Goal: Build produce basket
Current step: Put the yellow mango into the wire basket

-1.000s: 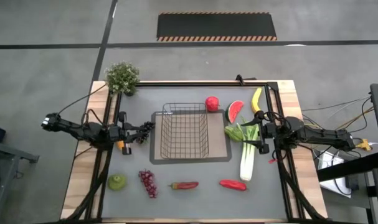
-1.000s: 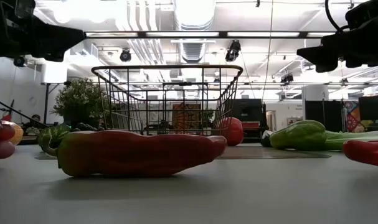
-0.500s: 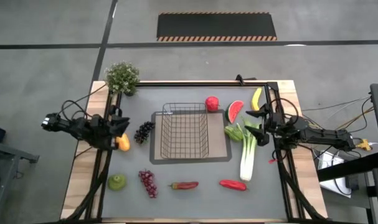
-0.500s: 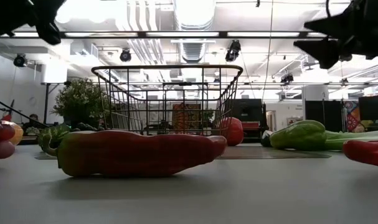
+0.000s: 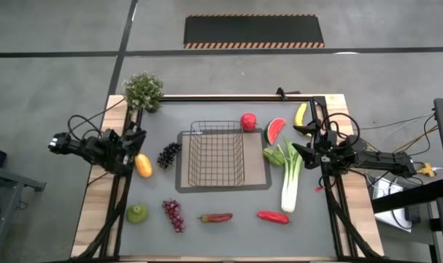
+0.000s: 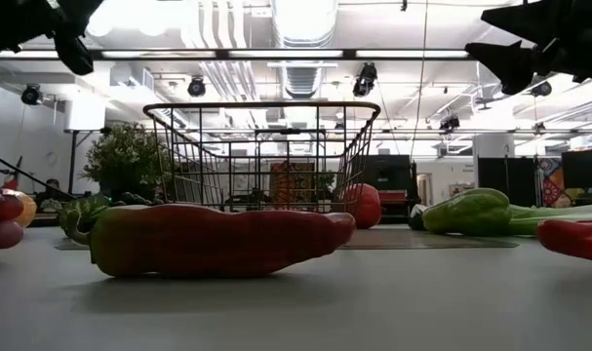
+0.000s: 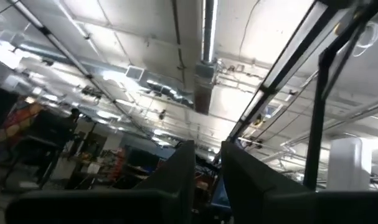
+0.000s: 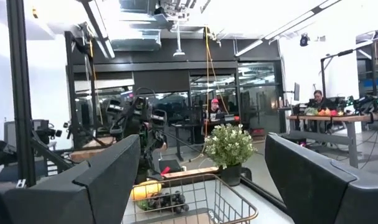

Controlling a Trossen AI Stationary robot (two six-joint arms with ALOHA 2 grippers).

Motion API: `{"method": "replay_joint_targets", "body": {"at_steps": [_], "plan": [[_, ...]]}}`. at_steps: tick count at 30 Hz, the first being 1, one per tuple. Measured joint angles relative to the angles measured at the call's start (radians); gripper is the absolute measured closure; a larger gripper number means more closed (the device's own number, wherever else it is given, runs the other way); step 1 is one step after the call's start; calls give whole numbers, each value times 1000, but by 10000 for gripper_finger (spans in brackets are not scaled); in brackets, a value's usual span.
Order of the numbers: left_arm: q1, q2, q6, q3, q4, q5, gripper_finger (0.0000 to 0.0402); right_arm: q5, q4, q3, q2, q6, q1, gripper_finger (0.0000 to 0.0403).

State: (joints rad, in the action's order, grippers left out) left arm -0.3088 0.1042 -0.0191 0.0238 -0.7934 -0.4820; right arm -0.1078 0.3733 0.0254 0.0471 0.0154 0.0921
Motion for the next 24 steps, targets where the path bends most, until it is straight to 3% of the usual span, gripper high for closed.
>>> {"method": "replay_joint_targets", "body": {"at_steps": [4,6,11,20,24], "plan": [[0,66,-33,54,-3,-72,341,1,0,0,0,9,0,77],[0,115,-66,86,31,-182,341,1,-1,0,0,20,0,77],[0,260,-191,211,291,-495,341,2,-1,0,0,37,0,77],[0,468,-470,506,720,-514,341,2,-1,0,0,36,0,77],[0,559,-646,636,985,-513,341,2,-1,0,0,36,0,77]]}}
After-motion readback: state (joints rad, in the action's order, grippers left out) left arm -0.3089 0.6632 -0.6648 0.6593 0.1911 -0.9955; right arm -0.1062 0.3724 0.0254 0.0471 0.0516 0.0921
